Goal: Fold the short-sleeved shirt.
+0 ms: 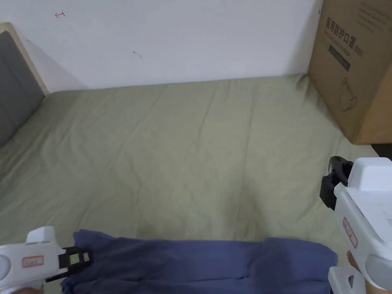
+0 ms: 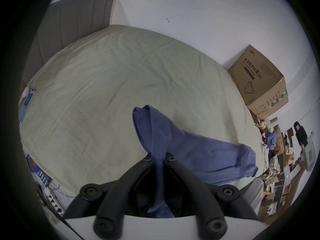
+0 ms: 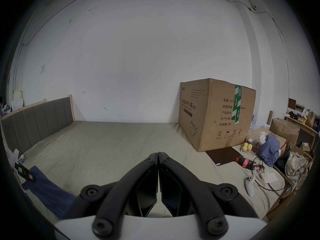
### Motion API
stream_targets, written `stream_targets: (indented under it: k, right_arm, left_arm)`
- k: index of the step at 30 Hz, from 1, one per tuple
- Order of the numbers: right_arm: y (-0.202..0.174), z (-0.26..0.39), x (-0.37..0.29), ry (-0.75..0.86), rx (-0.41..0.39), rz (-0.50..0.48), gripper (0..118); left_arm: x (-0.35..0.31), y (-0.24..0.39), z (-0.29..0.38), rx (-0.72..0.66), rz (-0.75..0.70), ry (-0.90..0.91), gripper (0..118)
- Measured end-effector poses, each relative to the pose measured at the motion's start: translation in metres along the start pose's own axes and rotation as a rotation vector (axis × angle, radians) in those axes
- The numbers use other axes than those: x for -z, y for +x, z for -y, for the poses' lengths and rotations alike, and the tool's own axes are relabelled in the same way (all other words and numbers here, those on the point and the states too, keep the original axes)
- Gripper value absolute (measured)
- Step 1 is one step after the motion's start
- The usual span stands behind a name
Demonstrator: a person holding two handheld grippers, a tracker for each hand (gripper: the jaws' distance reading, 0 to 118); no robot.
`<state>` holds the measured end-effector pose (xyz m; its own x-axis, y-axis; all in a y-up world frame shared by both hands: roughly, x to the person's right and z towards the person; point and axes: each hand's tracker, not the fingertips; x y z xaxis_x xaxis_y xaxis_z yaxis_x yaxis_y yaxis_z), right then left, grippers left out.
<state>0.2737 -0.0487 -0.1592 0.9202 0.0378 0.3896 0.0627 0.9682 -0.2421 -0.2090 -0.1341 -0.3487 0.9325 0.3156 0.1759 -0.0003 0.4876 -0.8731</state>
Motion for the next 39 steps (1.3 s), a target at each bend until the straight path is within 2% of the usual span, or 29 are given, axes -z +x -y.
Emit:
stream_targets:
  k: [4, 11, 16, 22, 24, 25, 27, 29, 33, 39]
  right_arm:
    - [0.007, 0.003, -0.002, -0.006, 0.012, -0.003, 0]
    - [0.027, 0.005, -0.015, -0.008, 0.028, -0.001, 0]
    - [0.042, 0.007, -0.023, -0.01, 0.028, 0.031, 0]
    - [0.056, 0.012, -0.026, -0.029, 0.033, 0.052, 0]
    - [0.058, 0.013, -0.027, -0.03, 0.03, 0.054, 0]
    - [0.059, 0.013, -0.028, -0.029, 0.028, 0.057, 0]
    - [0.061, 0.012, -0.028, -0.029, 0.029, 0.059, 0]
    - [0.062, 0.011, -0.027, -0.029, 0.034, 0.06, 0]
    - [0.061, 0.006, -0.028, -0.019, 0.035, 0.063, 0]
    - [0.059, -0.004, -0.031, 0.003, 0.021, 0.058, 0]
  left_arm:
    - [-0.001, 0.068, -0.002, 0.016, 0.15, -0.018, 5]
    - [0.057, 0.166, 0.008, 0.183, 0.277, -0.09, 5]
    - [0.12, 0.217, 0.036, 0.268, 0.206, -0.211, 5]
    - [0.182, 0.248, 0.077, 0.315, 0.044, -0.301, 6]
    - [0.187, 0.255, 0.084, 0.321, 0.045, -0.301, 16]
    - [0.182, 0.258, 0.085, 0.318, 0.051, -0.296, 27]
    - [0.173, 0.263, 0.082, 0.303, 0.155, -0.284, 71]
    - [0.153, 0.268, 0.077, 0.309, 0.16, -0.263, 104]
    - [0.103, 0.263, 0.059, 0.353, 0.195, -0.066, 105]
    - [0.05, 0.221, 0.038, 0.36, 0.111, 0.161, 104]
